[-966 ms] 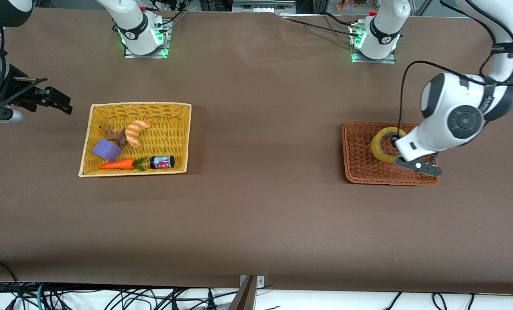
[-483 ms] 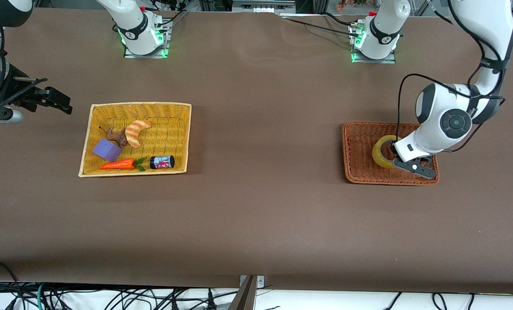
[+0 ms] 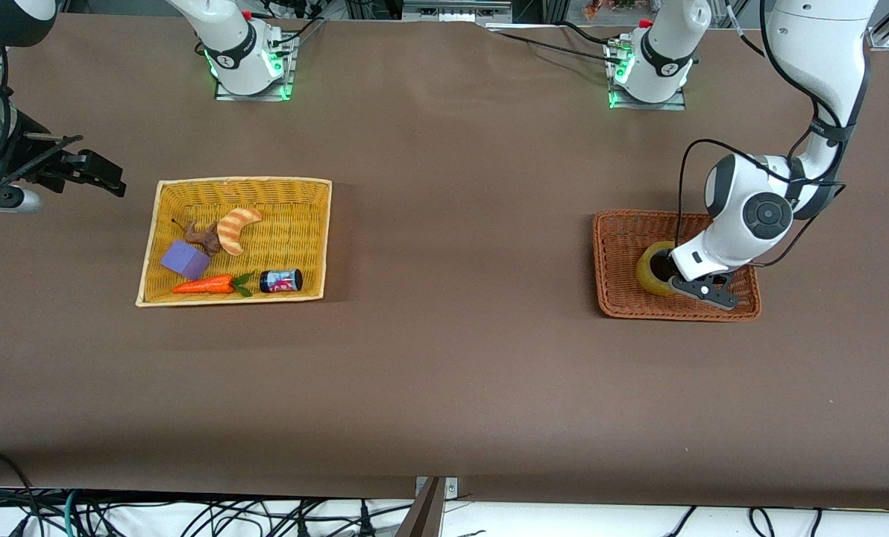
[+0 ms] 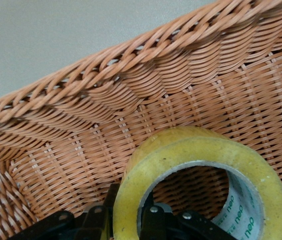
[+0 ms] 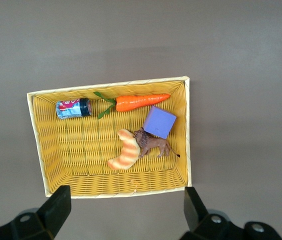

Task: Transfer tape with both arms

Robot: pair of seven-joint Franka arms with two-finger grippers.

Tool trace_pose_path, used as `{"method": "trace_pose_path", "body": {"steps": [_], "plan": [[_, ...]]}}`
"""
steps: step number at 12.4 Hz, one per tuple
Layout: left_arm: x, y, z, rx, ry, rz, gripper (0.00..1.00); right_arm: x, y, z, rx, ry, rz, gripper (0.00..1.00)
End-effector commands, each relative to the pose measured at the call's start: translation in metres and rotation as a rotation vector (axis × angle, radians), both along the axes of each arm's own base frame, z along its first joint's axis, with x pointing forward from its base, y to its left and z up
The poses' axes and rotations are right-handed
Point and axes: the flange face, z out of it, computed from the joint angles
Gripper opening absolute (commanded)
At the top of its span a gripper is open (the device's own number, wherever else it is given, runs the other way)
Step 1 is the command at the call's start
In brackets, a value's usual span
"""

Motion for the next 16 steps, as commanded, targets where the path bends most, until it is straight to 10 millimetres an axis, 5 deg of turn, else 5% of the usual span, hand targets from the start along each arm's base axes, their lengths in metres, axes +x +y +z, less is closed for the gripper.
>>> {"method": "trace_pose_path", "body": {"steps": [1, 2, 3, 4, 7, 10, 13, 16], "plan": [[0.0, 0.003, -0.005, 0.004, -0.024, -0.015, 0.0, 0.001, -0.001, 0.005, 0.015, 0.006, -0.014, 1.0], [0.004, 0.003, 0.0, 0.005, -0.027, -0.014, 0.11, 0.001, -0.001, 0.006, 0.015, 0.003, -0.014, 1.0], [0.008, 0.003, 0.009, 0.005, -0.037, -0.011, 0.74, 0.001, -0.002, 0.006, 0.014, 0.005, -0.014, 1.0], [0.007, 0.004, 0.022, 0.008, -0.011, -0.009, 1.0, 0.001, -0.002, 0.006, 0.014, 0.005, -0.015, 1.0], [0.031, -0.002, 0.103, 0.017, 0.102, 0.033, 1.0, 0.001, -0.004, 0.006, 0.014, 0.003, -0.018, 1.0], [0.056, -0.01, 0.215, -0.069, 0.22, 0.119, 1.0, 0.001, -0.004, 0.007, 0.015, 0.002, -0.019, 1.0], [0.041, -0.009, 0.324, -0.071, 0.114, 0.15, 1.0, 0.002, -0.006, 0.007, 0.014, 0.0, -0.02, 1.0], [0.031, -0.001, 0.402, -0.057, 0.058, 0.159, 1.0, 0.001, -0.008, 0.011, 0.013, -0.009, -0.024, 1.0]]}}
